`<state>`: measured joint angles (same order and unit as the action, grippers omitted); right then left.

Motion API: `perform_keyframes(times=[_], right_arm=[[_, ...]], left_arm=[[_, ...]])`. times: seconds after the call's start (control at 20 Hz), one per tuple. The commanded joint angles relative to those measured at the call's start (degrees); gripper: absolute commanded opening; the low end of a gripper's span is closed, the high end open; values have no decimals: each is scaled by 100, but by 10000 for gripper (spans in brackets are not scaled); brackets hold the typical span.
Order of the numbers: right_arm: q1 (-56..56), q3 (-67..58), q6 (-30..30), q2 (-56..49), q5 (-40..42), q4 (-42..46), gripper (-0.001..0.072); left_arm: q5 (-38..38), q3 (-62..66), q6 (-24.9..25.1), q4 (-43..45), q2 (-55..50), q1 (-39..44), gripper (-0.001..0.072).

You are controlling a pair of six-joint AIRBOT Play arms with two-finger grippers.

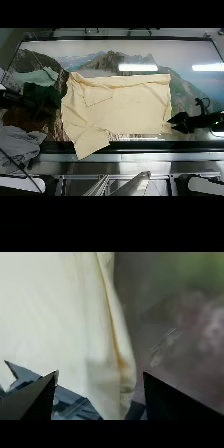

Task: Fold the shirts.

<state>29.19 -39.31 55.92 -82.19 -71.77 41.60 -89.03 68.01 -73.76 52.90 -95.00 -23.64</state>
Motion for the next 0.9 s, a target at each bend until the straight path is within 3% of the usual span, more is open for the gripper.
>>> perform_keyframes(times=[0.0,0.3,0.35,0.4,0.45,0.55,0.6,0.7,0.85], right_arm=[[-413,463,-236,-184,264,-308,562],[-671,457,-238,-262,627,-426,550],[-634,455,-238,-262,627,-417,453],[-595,452,-243,-262,627,-413,430],[-544,450,-243,-262,625,-393,431],[-435,450,-245,-260,621,-369,430],[-391,450,-267,-258,584,-365,428],[-271,450,-323,-256,409,-343,426],[59,450,-374,-229,120,-308,175]], left_arm=[[468,-1283,4,745,365,-9,695],[1523,-1792,431,-275,212,37,694],[1451,-1709,437,-337,52,138,639],[1373,-1611,450,-367,-79,267,520],[1329,-1480,492,-374,-181,433,466],[1303,-1167,516,-369,-348,844,466],[1285,-1038,514,-282,-422,992,353],[1272,-957,520,-304,-516,1156,28],[1403,-1126,581,-341,-533,1126,18]])
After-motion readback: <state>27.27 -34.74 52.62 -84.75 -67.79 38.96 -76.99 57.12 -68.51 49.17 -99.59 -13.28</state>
